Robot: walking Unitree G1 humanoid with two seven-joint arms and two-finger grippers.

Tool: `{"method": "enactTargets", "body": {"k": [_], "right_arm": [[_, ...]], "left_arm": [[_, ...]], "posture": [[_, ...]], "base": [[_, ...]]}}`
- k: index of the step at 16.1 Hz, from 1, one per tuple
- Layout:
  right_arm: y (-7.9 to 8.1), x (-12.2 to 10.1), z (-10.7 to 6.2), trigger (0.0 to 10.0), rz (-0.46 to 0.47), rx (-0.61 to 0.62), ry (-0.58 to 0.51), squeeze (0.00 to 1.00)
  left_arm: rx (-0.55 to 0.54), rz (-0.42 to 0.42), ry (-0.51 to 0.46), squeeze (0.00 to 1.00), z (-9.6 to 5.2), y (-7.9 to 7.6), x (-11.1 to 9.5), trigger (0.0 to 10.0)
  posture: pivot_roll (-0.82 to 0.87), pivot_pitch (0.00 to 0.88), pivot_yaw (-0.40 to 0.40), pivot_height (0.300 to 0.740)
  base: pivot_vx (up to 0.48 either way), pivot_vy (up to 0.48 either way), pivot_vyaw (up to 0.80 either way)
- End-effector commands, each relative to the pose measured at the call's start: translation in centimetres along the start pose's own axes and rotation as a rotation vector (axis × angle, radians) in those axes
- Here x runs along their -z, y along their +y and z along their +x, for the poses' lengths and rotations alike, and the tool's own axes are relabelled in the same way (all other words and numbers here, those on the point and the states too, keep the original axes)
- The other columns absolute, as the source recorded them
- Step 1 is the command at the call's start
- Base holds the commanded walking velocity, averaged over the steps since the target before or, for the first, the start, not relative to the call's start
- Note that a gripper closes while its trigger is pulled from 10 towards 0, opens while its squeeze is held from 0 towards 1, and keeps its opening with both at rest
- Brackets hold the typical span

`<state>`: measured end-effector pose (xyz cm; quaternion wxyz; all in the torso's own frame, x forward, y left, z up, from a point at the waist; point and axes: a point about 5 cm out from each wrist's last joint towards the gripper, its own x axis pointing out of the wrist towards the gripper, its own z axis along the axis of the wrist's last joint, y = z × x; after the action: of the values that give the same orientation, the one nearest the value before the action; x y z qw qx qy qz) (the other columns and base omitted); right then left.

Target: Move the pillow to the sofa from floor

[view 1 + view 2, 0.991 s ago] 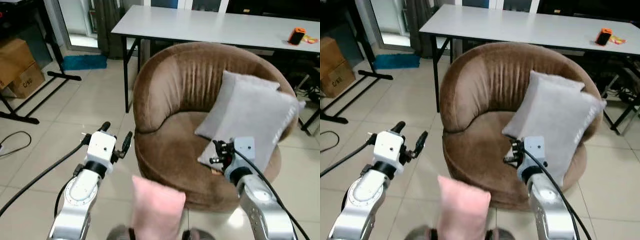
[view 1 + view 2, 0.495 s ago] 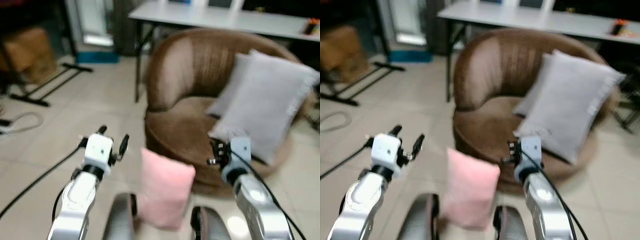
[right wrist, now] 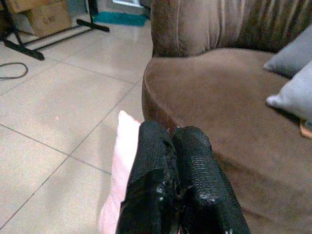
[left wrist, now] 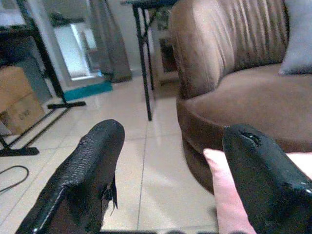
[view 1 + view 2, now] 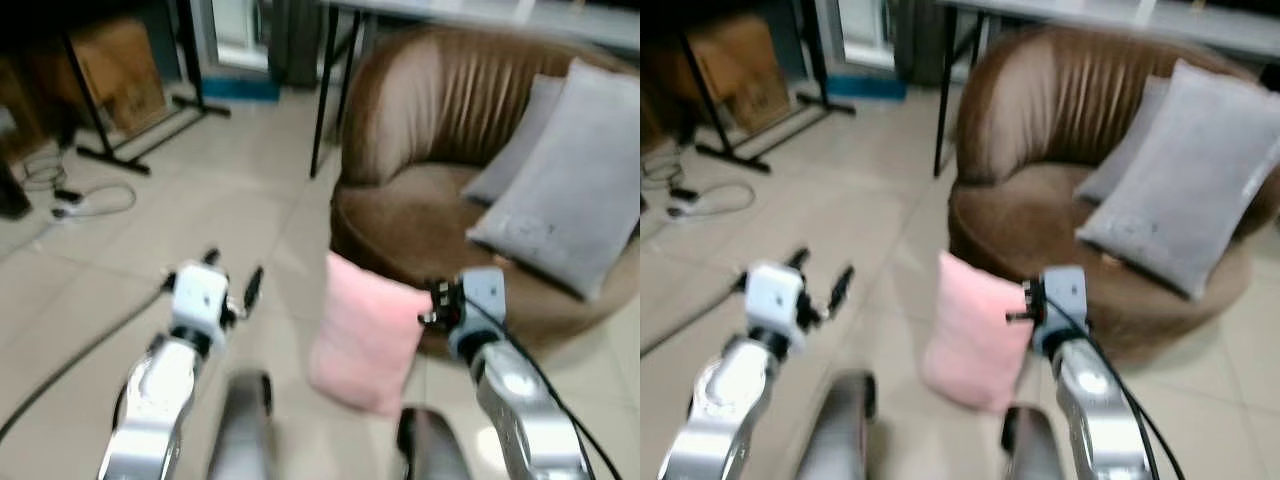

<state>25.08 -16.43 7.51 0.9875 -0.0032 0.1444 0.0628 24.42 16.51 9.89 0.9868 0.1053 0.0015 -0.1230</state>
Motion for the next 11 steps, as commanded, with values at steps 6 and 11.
{"method": "enactTargets", "body": {"k": [6,11], "right_arm": [[-0.21,-0.36,0.25,10.0,-0.001,0.032,-0.016,0.00],[-0.31,-0.42,0.33,10.0,-0.010,0.040,-0.020,0.00]], "left_arm": [[0.015,0.016,-0.019,0.00,0.66,0.32,-0.66,10.0],[0.025,0.017,-0.023,0.00,0.86,0.28,-0.73,10.0]], "posture": [[0.01,0.000,-0.028,0.580],[0.01,0.000,-0.024,0.580]], "base": [[0.284,0.000,0.00],[0.284,0.000,0.00]]}}
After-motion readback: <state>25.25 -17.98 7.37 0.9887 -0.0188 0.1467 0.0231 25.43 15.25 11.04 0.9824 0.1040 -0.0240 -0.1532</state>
